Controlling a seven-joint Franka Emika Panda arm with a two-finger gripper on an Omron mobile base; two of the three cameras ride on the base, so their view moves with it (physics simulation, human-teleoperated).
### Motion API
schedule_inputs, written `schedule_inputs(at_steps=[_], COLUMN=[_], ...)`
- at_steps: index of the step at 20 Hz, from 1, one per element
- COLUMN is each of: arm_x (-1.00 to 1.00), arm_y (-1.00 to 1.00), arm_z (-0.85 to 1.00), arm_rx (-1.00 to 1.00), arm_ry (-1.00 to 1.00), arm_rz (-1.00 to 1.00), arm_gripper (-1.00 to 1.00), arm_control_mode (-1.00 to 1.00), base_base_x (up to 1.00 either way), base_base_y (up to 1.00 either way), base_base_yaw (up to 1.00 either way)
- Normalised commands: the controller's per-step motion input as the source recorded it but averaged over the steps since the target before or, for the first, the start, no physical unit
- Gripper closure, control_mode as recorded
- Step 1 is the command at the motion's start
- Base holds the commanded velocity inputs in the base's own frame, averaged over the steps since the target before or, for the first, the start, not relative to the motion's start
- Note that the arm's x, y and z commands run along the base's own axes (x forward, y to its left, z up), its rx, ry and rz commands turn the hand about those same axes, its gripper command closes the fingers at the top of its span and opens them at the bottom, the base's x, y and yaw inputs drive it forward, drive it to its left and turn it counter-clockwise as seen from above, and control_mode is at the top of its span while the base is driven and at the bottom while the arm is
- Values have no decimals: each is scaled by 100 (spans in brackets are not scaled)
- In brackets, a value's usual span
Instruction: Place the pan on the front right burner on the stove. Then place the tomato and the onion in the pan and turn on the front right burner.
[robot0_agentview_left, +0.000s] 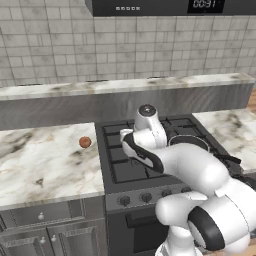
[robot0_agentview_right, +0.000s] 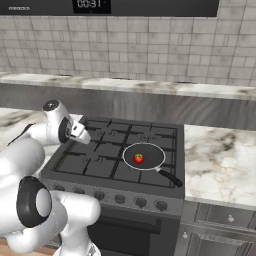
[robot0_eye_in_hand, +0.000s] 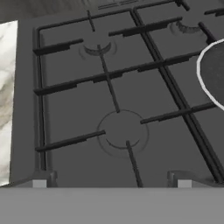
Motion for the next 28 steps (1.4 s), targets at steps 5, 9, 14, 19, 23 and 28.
schedule_inputs(at_steps=[5,9,14,19,23,28], arm_x=[28,28,40,43,46,8], arm_y=[49,54,50,49,38,5], arm_z=[26,36,34,6,2,0], arm_rx=[15,14,9,2,0,0], arm_ry=[-7,-8,-5,0,1,9], arm_rz=[-14,-6,-2,-1,0,5], arm_gripper=[-100,-100,-100,-100,-100,-100], arm_control_mode=[-100,-100,-100,-100,-100,-100], base_base_x=[0,0,0,0,0,0], base_base_y=[0,0,0,0,0,0], base_base_yaw=[0,0,0,0,0,0])
